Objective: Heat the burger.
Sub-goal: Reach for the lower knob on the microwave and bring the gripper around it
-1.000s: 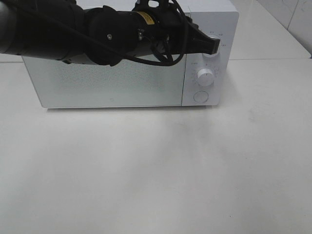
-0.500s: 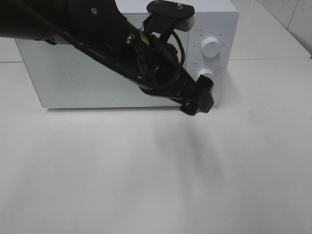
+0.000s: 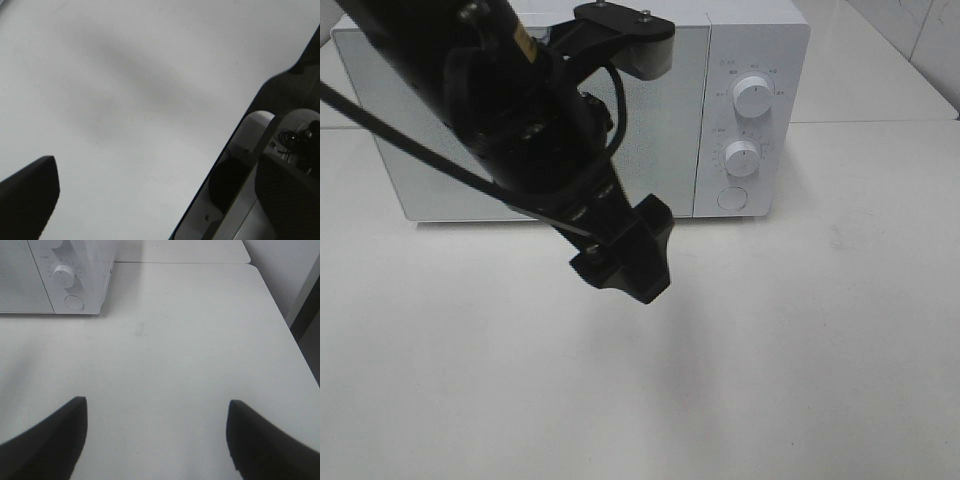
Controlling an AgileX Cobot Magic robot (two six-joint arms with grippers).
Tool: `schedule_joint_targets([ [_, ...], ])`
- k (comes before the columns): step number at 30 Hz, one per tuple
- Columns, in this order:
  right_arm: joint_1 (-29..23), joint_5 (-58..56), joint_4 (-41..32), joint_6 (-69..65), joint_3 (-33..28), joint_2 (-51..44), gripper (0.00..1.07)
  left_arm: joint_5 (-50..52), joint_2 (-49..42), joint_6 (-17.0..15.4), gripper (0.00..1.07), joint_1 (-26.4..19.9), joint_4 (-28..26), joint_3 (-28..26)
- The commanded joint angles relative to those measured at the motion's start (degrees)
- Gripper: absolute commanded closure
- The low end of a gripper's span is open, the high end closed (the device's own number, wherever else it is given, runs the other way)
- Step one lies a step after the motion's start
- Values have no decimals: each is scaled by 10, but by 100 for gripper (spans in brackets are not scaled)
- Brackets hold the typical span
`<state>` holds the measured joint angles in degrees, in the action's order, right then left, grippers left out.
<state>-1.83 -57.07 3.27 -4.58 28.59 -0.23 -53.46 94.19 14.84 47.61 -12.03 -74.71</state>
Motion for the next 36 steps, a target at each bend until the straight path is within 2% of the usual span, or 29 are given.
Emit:
schedule_joint_targets([
  [1,4,1,-2,-2,0,-15,33,-62,-36,-30,6,-15,21,-2],
  [2,4,1,-2,-2,0,-15,33,-62,-36,-30,6,-15,21,-2],
  [4,4,1,-2,-2,0,-15,33,-89,-52,-36,6,-53,15,-2],
  [6,4,1,-2,-2,0,-15,33,-98,-58,-36,6,-65,11,-2],
  [7,4,1,-2,-2,0,-15,33,-119,-68,-36,6,-98,0,-2],
  [8,4,1,-2,-2,0,-15,33,-119,-68,-36,6,-98,0,-2],
  [9,4,1,-2,-2,0,-15,33,-136,-79,-37,6,-127,-12,-2],
  [11,4,1,-2,-2,0,-15,33,-140,-84,-39,6,-144,-15,-2],
  [12,4,1,-2,-2,0,-15,33,-150,-99,-49,6,-176,-22,0],
  [13,4,1,-2,-2,0,-15,33,-150,-99,-49,6,-176,-22,0],
  [14,4,1,-2,-2,0,-15,33,-154,-106,-54,6,-188,-22,0],
  [15,4,1,-2,-2,0,-15,33,-165,-121,-68,6,-219,-21,2],
  [16,4,1,-2,-2,0,-15,33,-165,-121,-68,6,-219,-21,2],
  [18,4,1,-2,-2,0,-15,33,-169,-143,-77,6,-264,-18,18],
  [19,4,1,-2,-2,0,-15,33,-169,-143,-77,6,-264,-18,18],
  [20,4,1,-2,-2,0,-15,33,-170,-160,-83,6,-297,-18,37],
  [22,4,1,-2,-2,0,-15,33,-170,-168,-85,6,-310,-17,47],
  [24,4,1,-2,-2,0,-15,33,-168,-198,-88,6,-350,-11,83],
  [25,4,1,-2,-2,0,-15,33,-168,-198,-88,6,-350,-11,83],
  [27,4,1,-2,-2,0,-15,33,-155,-230,-95,6,-380,-9,125],
  [30,4,1,-2,-2,0,-15,33,-148,-250,-101,6,-392,0,150],
  [32,4,1,-2,-2,0,-15,33,-143,-285,-116,6,-398,35,186],
  [33,4,1,-2,-2,0,-15,33,-143,-285,-116,6,-398,35,186],
  [34,4,1,-2,-2,0,-15,33,-142,-306,-136,6,-398,68,212],
  [36,4,1,-2,-2,0,-15,33,-142,-315,-148,6,-398,80,222],
])
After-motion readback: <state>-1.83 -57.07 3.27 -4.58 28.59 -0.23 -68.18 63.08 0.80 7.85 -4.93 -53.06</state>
